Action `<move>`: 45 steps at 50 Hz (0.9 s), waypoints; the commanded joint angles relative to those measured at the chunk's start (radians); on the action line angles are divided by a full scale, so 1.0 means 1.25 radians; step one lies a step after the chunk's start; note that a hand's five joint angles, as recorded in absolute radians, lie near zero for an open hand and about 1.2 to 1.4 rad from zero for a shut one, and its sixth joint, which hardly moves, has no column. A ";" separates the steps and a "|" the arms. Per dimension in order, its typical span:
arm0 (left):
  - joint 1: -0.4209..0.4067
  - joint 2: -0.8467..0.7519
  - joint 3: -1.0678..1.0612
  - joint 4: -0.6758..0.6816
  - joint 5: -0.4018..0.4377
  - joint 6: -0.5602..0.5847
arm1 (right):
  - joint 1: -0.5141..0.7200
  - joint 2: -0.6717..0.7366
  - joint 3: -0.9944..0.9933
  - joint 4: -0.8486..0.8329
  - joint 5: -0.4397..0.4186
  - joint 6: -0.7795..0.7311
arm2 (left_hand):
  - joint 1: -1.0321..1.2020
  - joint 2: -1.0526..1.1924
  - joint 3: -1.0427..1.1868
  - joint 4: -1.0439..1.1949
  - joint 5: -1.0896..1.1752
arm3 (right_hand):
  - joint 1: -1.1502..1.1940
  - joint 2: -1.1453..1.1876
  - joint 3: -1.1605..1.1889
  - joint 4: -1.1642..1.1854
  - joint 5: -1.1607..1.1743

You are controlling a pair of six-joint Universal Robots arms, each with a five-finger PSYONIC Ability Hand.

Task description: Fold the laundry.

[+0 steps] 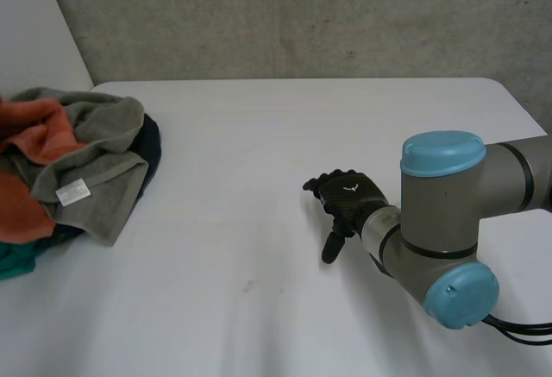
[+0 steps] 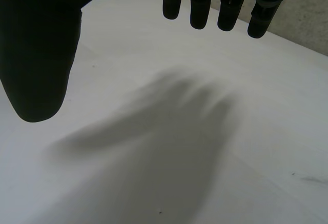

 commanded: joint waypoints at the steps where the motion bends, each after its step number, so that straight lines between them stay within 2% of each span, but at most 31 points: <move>1: -0.074 0.079 0.088 0.034 0.008 -0.068 | -0.009 -0.013 0.000 -0.002 0.004 0.001 | 0.228 0.176 0.173 0.160 0.232 | -0.034 -0.026 -0.021 -0.021 -0.036; 8: -0.228 0.108 0.241 -0.047 0.030 -0.189 | -0.049 -0.043 -0.014 -0.002 0.006 0.009 | 0.228 0.176 0.173 0.160 0.232 | -0.034 -0.026 -0.021 -0.021 -0.036; 13: -0.372 0.099 0.301 -0.124 0.036 -0.309 | -0.104 -0.075 -0.033 0.002 0.001 0.031 | 0.228 0.176 0.173 0.160 0.232 | -0.034 -0.026 -0.021 -0.021 -0.036; 17: -0.464 0.067 0.284 -0.169 0.035 -0.401 | -0.151 -0.103 -0.044 0.002 -0.004 0.039 | 0.228 0.176 0.173 0.160 0.232 | -0.034 -0.026 -0.021 -0.021 -0.036; 20: -0.507 0.040 0.252 -0.190 0.038 -0.463 | -0.179 -0.121 -0.050 0.003 -0.012 0.040 | 0.228 0.176 0.173 0.160 0.232 | -0.034 -0.026 -0.021 -0.021 -0.036; 22: -0.546 0.009 0.205 -0.196 0.048 -0.541 | -0.208 -0.137 -0.055 0.002 -0.026 0.040 | 0.228 0.176 0.173 0.160 0.232 | -0.034 -0.026 -0.021 -0.021 -0.036; 24: -0.571 -0.014 0.171 -0.192 0.068 -0.593 | -0.222 -0.146 -0.057 0.000 -0.036 0.040 | 0.228 0.176 0.173 0.160 0.232 | -0.034 -0.026 -0.021 -0.021 -0.036; 25: -0.595 -0.041 0.142 -0.182 0.099 -0.646 | -0.233 -0.148 -0.060 -0.002 -0.045 0.040 | 0.228 0.176 0.173 0.160 0.232 | -0.034 -0.026 -0.021 -0.021 -0.036; 29: -0.649 -0.131 0.092 -0.146 0.180 -0.707 | -0.251 -0.141 -0.070 0.001 -0.076 0.037 | 0.184 0.132 0.129 0.116 0.188 | -0.034 -0.026 -0.021 -0.021 -0.036; 31: -0.664 -0.173 0.089 -0.135 0.192 -0.699 | -0.252 -0.131 -0.073 0.003 -0.085 0.035 | -0.094 -0.146 -0.149 -0.163 -0.091 | -0.034 -0.026 -0.021 -0.021 -0.036; 32: -0.664 -0.209 0.098 -0.126 0.184 -0.677 | -0.252 -0.120 -0.078 0.008 -0.092 0.034 | -0.405 -0.457 -0.460 -0.474 -0.401 | -0.034 -0.026 -0.021 -0.021 -0.036; 34: -0.658 -0.236 0.109 -0.128 0.170 -0.647 | -0.252 -0.110 -0.081 0.019 -0.098 0.031 | -0.726 -0.778 -0.781 -0.795 -0.722 | -0.034 -0.026 -0.021 -0.021 -0.036; 39: -0.632 -0.212 0.120 -0.193 0.122 -0.592 | -0.251 -0.092 -0.096 0.052 -0.101 0.025 | -0.749 -0.801 -0.804 -0.818 -0.746 | -0.034 -0.026 -0.021 -0.021 -0.036; 43: -0.580 -0.120 0.099 -0.229 0.122 -0.613 | -0.254 -0.094 -0.115 0.090 -0.113 0.020 | -0.749 -0.801 -0.804 -0.818 -0.746 | -0.034 -0.026 -0.021 -0.021 -0.036; 45: -0.544 -0.053 0.076 -0.246 0.129 -0.654 | -0.254 -0.098 -0.131 0.127 -0.137 0.001 | -0.749 -0.801 -0.804 -0.818 -0.746 | -0.034 -0.026 -0.021 -0.021 -0.036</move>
